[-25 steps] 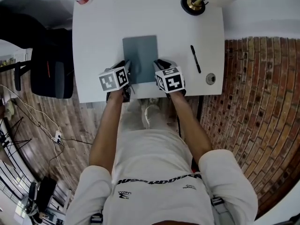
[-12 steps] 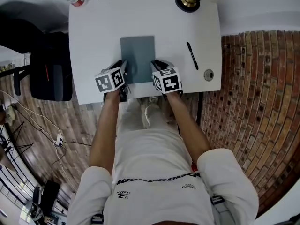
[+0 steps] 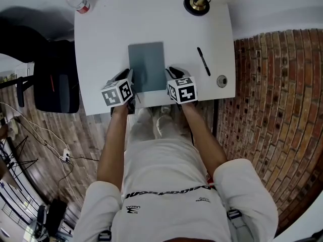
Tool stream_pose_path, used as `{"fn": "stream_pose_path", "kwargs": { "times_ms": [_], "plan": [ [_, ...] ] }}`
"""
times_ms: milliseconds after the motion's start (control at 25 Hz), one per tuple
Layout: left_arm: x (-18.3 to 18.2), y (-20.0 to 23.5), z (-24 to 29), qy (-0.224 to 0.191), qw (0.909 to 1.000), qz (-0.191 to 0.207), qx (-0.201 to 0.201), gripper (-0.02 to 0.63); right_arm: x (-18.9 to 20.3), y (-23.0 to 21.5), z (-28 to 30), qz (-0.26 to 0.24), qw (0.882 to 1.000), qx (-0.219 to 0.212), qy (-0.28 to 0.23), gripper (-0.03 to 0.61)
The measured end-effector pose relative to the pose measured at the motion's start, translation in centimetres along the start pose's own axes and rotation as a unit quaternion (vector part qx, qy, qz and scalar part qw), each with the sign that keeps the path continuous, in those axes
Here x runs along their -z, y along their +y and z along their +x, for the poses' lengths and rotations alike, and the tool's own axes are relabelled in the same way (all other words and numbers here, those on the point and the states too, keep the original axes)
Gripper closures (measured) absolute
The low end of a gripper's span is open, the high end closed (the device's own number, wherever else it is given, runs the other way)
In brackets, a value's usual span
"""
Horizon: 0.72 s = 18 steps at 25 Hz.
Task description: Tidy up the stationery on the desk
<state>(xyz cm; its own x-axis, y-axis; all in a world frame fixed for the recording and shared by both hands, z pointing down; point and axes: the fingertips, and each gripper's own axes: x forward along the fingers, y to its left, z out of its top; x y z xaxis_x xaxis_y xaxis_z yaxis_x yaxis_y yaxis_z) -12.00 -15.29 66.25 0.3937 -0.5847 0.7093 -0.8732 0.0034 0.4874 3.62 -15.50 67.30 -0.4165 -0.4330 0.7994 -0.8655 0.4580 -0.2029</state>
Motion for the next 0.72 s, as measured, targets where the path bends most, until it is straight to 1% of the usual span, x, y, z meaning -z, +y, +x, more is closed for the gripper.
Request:
{"fn": "stream_pose_path", "kwargs": {
  "times_ms": [80,160,280,400,480,600,720],
  "plan": [
    [-0.3,-0.3,-0.8,-0.011,0.9999,0.007,-0.001,0.586,-0.2,-0.4,-0.8,0.015,1.0,-0.004,-0.01,0.509],
    [-0.4,-1.1,-1.3,-0.022,0.9997,0.011,0.007,0.615,-0.6,-1.1,-1.6,0.025,0.999,-0.001,-0.021,0.509],
    [-0.4,-2.6,-2.2,-0.034,0.9989,0.025,0.02,0.615,-1.0,-2.9,-3.1,0.025,0.999,0.016,-0.038,0.509],
    [-0.4,-4.1,-3.3,-0.047,0.9977,0.042,0.024,0.617,-1.2,-5.3,-4.7,0.016,0.998,0.04,-0.051,0.509],
    [-0.4,-5.1,-4.1,-0.057,0.9964,0.056,0.026,0.615,-1.0,-7.1,-5.7,0.015,0.997,0.053,-0.052,0.509],
    [-0.5,-6.8,-5.2,-0.072,0.9935,0.083,0.031,0.615,-0.7,-9.5,-6.8,0.029,0.996,0.063,-0.055,0.509],
    [-0.8,-8.5,-6.5,-0.085,0.9903,0.104,0.033,0.615,-0.7,-11.4,-7.6,0.019,0.995,0.08,-0.059,0.508]
  ]
}}
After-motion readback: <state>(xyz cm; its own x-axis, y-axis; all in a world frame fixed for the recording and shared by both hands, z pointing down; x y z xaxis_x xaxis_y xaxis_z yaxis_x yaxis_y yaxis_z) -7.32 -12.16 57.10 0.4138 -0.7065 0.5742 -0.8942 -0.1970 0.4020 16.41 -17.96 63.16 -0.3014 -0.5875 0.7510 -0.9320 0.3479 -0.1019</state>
